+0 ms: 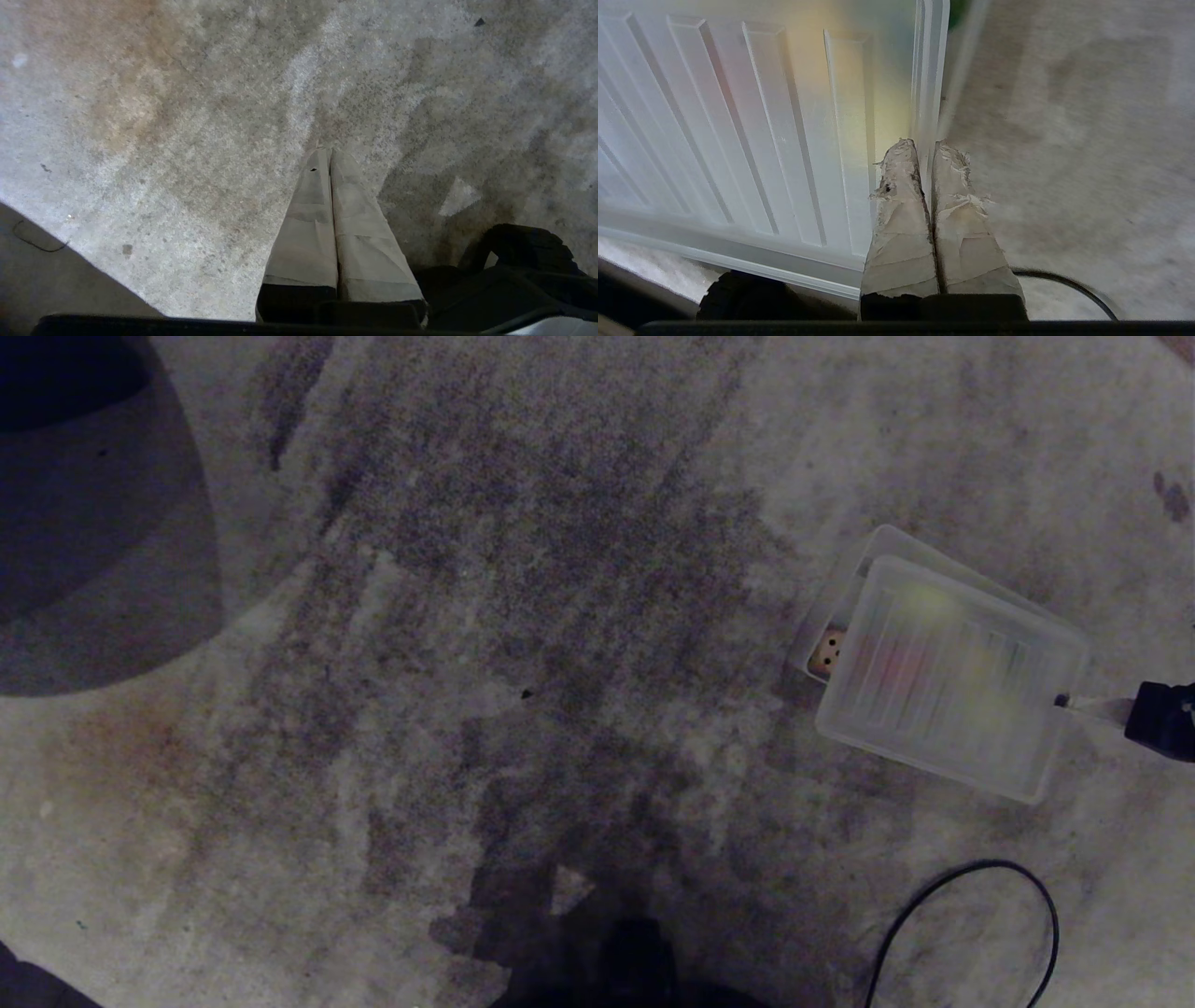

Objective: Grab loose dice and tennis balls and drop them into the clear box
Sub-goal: Close the lid

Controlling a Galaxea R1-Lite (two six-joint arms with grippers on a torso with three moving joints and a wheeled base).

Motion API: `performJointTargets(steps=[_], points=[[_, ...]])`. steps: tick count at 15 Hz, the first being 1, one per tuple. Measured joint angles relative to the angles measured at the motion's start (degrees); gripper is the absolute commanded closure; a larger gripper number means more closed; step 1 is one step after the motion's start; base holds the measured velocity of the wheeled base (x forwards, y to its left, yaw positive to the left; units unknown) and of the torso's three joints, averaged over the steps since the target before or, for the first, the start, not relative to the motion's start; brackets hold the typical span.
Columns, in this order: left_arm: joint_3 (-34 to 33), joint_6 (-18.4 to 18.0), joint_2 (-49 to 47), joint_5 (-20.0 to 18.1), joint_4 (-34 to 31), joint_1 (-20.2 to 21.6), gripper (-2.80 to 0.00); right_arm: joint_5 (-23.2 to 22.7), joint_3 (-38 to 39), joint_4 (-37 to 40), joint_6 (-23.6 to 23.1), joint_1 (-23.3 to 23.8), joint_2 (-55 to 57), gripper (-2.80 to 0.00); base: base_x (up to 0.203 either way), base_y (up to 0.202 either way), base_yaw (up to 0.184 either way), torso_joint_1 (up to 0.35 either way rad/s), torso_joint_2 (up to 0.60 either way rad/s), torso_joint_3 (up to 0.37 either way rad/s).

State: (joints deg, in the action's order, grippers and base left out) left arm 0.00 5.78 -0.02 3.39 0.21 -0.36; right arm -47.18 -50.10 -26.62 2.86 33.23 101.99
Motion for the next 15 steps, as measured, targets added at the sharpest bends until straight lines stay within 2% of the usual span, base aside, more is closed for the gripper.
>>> performJointTargets(steps=[13,15], points=[[0.0,0.02,0.0,0.0,0.0,0.01,0.0,0.13,-2.67,-0.06,0.31,0.69,2.5,0.0,0.0,0.0,0.0,0.0,0.0,0.0],[0.0,-0.02,0.0,0.0,0.0,0.01,0.0,0.25,-3.25,-0.05,1.54,0.69,2.51,0.0,0.0,0.0,0.0,0.0,0.0,0.0]])
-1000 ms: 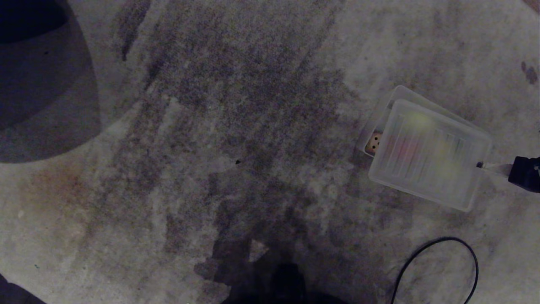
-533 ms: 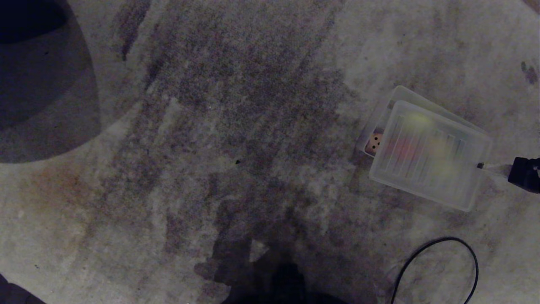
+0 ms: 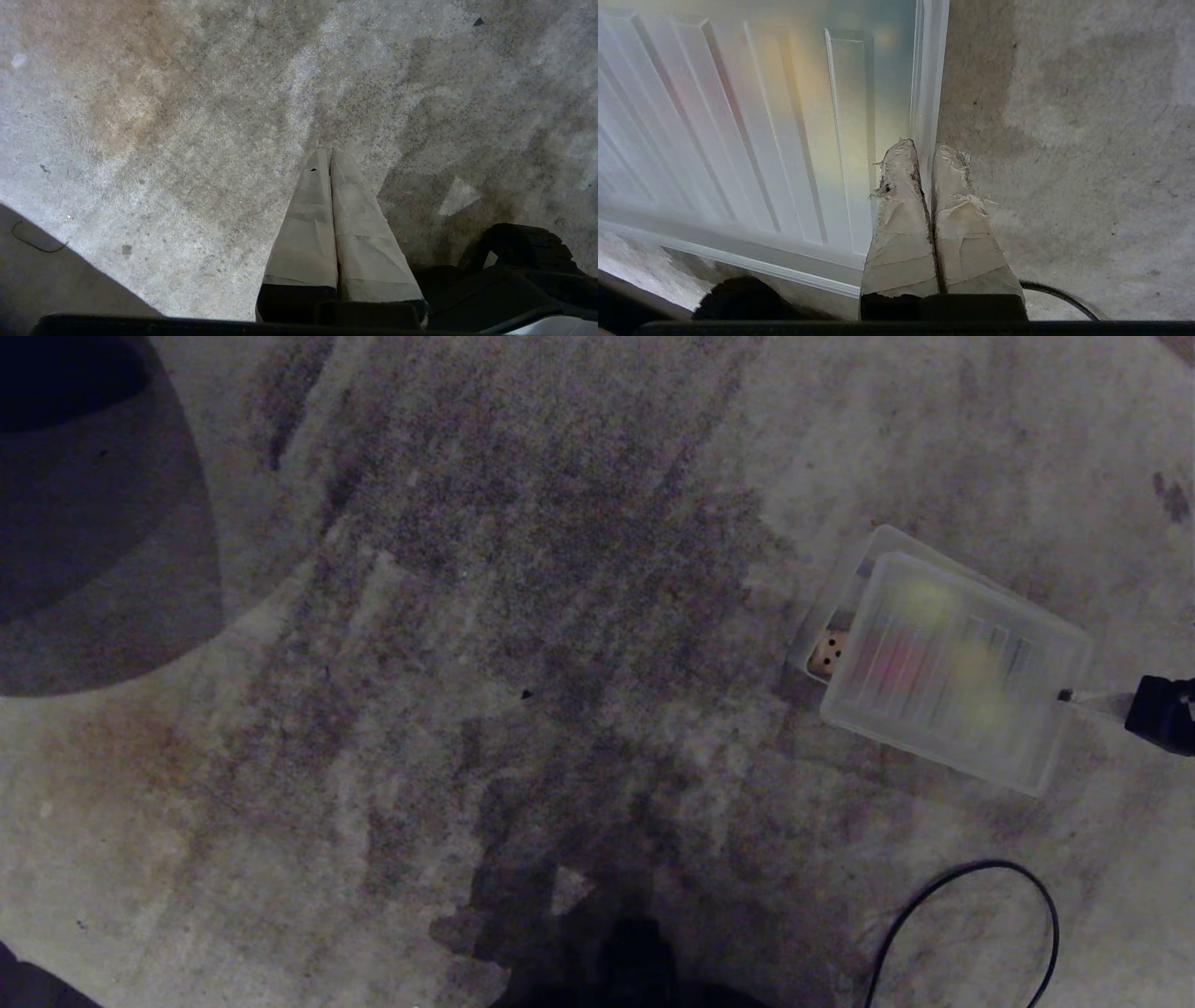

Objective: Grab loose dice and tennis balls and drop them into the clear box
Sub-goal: Close the lid

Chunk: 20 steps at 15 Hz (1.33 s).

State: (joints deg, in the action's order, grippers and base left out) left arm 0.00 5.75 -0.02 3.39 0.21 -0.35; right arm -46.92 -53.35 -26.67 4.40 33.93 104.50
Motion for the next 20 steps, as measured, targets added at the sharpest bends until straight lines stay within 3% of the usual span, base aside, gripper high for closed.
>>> performJointTargets(steps=[2,13,14,20], points=[[0.0,0.05,0.0,0.0,-0.02,0.0,0.0,0.08,-0.64,-0.06,1.77,0.0,-0.09,0.0,0.0,0.0,0.0,0.0,0.0,0.0],[0.0,0.0,0.0,0.0,-0.02,0.0,0.0,0.12,-1.26,-0.06,2.05,-0.33,0.1,0.0,0.0,0.0,0.0,0.0,0.0,0.0],[0.0,0.02,0.0,0.02,-0.02,0.0,0.0,0.17,-1.43,-0.06,2.07,-0.33,0.11,-2.8,0.0,0.0,0.0,0.0,0.0,0.0],[0.0,0.0,0.0,0.0,0.0,0.0,0.0,0.26,-1.75,-0.04,2.56,-0.5,0.25,-2.8,0.0,0.0,0.0,0.0,0.0,0.0]])
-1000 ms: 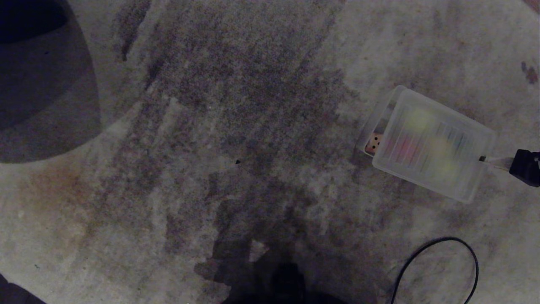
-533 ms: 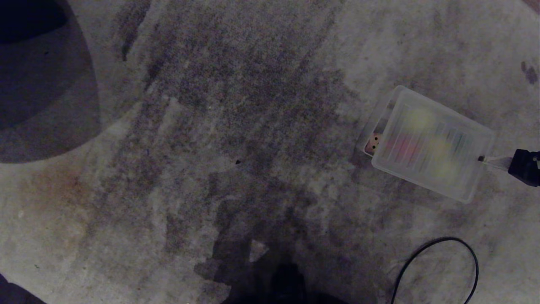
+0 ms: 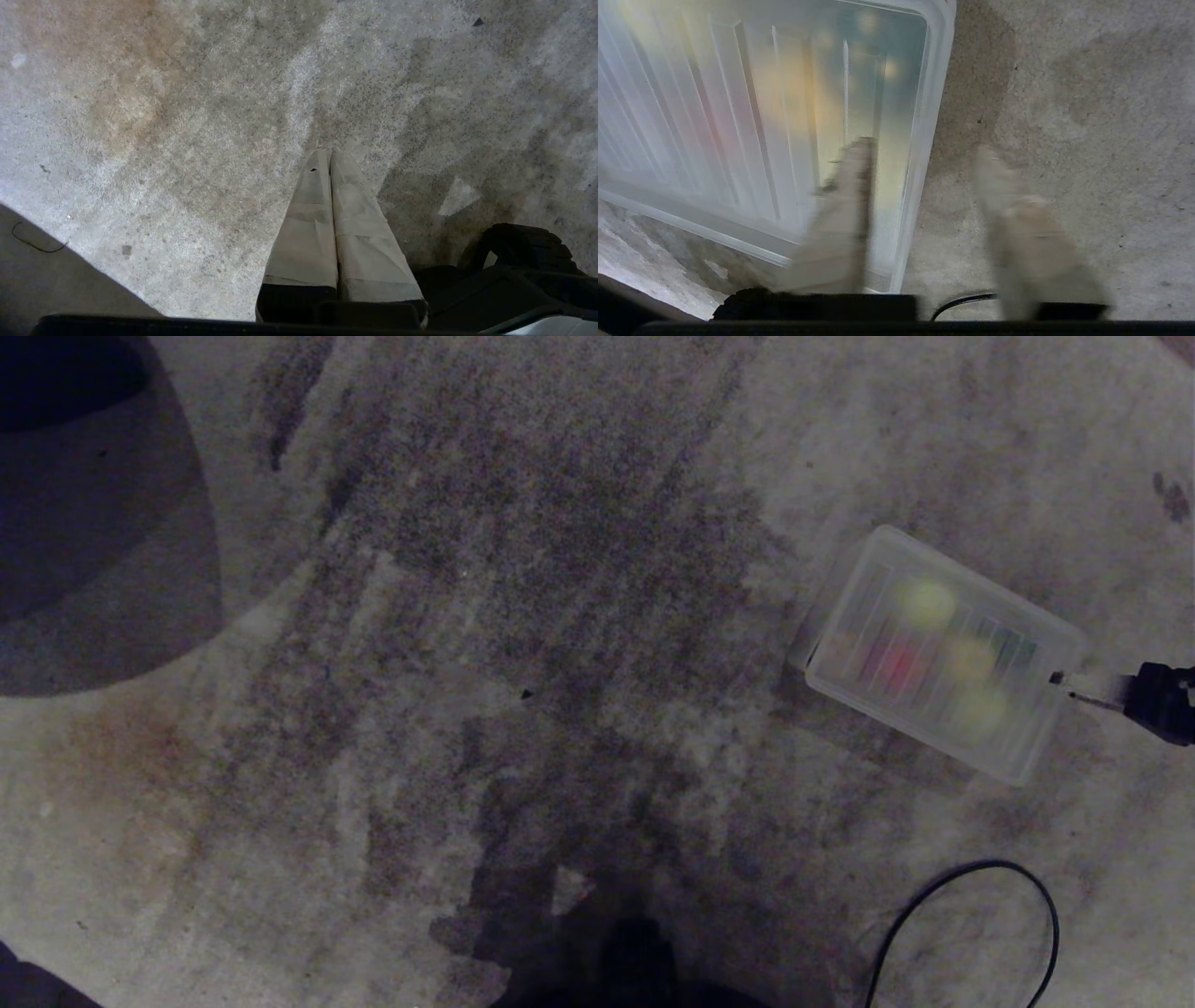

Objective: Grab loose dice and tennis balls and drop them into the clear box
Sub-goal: Close the lid

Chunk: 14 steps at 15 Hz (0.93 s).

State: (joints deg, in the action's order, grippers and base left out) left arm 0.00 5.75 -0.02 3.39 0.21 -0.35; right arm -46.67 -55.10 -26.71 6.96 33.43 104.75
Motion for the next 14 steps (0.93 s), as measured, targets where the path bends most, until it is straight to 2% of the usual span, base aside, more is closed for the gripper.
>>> performJointTargets(steps=[5,8,9,11,14], points=[[0.0,0.0,0.0,0.0,0.0,0.02,0.0,-0.22,1.29,0.7,-0.39,2.2,-2.16,-2.8,0.0,0.0,0.0,0.0,0.0,0.0],[0.0,0.05,0.0,0.0,-0.02,0.0,0.0,-0.46,4.53,4.14,-0.18,3.71,-5.83,-2.8,0.0,0.0,0.0,0.0,0.0,0.0],[0.0,0.02,0.0,0.0,-0.02,0.0,0.0,-0.56,6.23,5.52,-0.04,3.84,-7.33,0.0,0.0,0.0,0.0,0.0,0.0,0.0],[0.0,0.02,0.0,-0.01,0.0,0.0,0.0,-1.03,9.49,8.04,0.01,3.15,-9.77,0.0,0.0,0.0,0.0,0.0,0.0,0.0],[0.0,0.03,0.0,0.0,0.0,0.0,0.0,-0.93,11.19,13.66,-0.22,-0.42,-11.5,0.0,0.0,0.0,0.0,0.0,0.0,0.0]])
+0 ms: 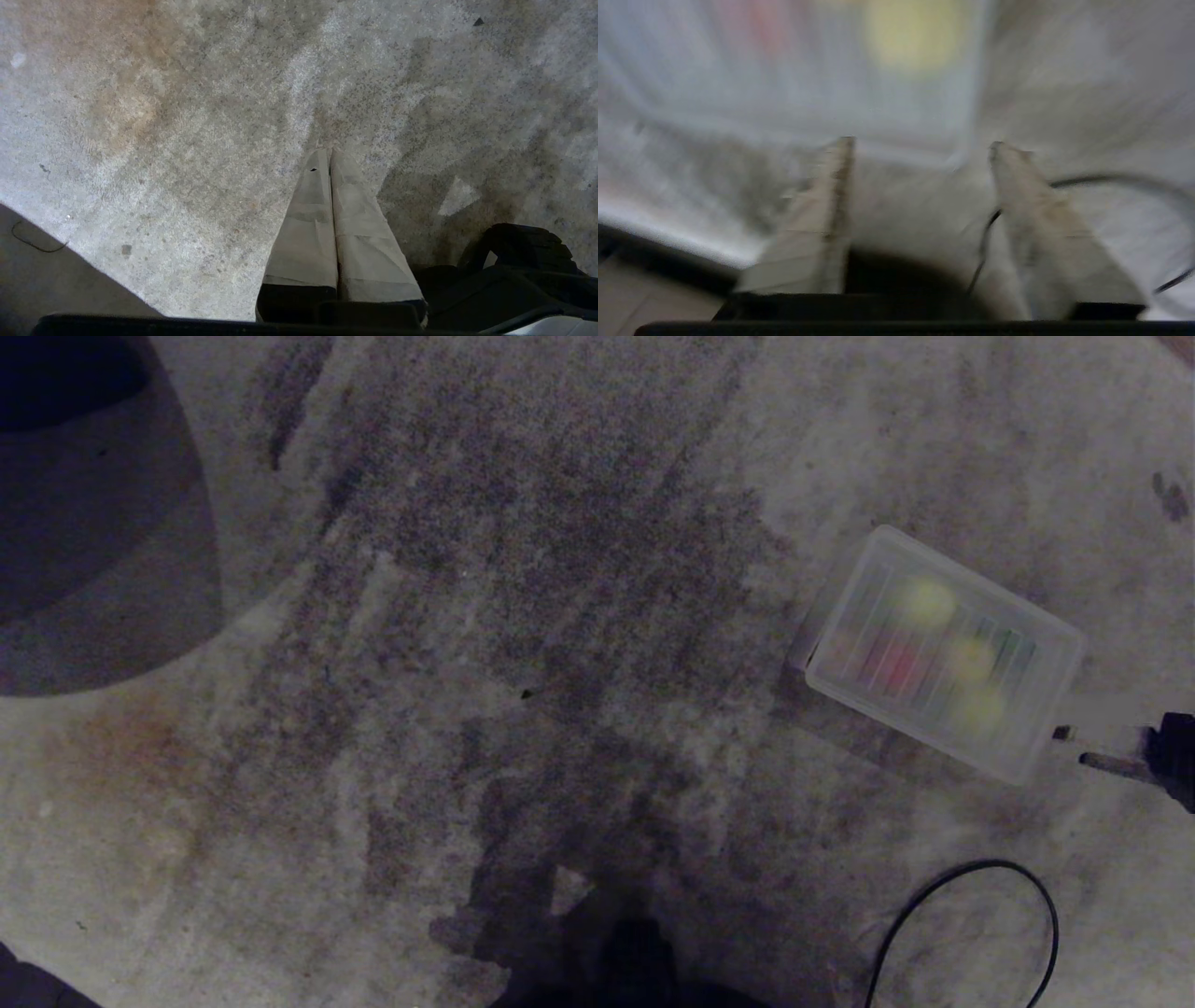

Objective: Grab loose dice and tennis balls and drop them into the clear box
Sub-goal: Close the lid

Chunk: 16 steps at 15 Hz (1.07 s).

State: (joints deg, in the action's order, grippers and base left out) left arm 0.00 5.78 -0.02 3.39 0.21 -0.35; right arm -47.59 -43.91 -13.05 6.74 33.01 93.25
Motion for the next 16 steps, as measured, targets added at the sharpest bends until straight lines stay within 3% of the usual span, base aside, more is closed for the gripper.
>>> performJointTargets(steps=[5,9,16], points=[[0.0,0.03,0.0,0.02,-0.02,0.0,0.0,1.48,-1.4,5.9,-0.02,-5.78,0.55,0.0,0.0,0.0,0.0,0.0,0.0,0.0],[0.0,0.02,0.0,-0.01,0.01,0.0,0.0,6.67,-3.15,5.92,0.77,-8.86,4.89,0.0,0.0,0.0,0.0,0.0,0.0,0.0],[0.0,0.02,0.0,0.0,0.01,0.0,0.0,3.72,-6.12,9.39,2.76,-11.68,7.8,0.0,0.0,0.0,0.0,0.0,0.0,0.0]])
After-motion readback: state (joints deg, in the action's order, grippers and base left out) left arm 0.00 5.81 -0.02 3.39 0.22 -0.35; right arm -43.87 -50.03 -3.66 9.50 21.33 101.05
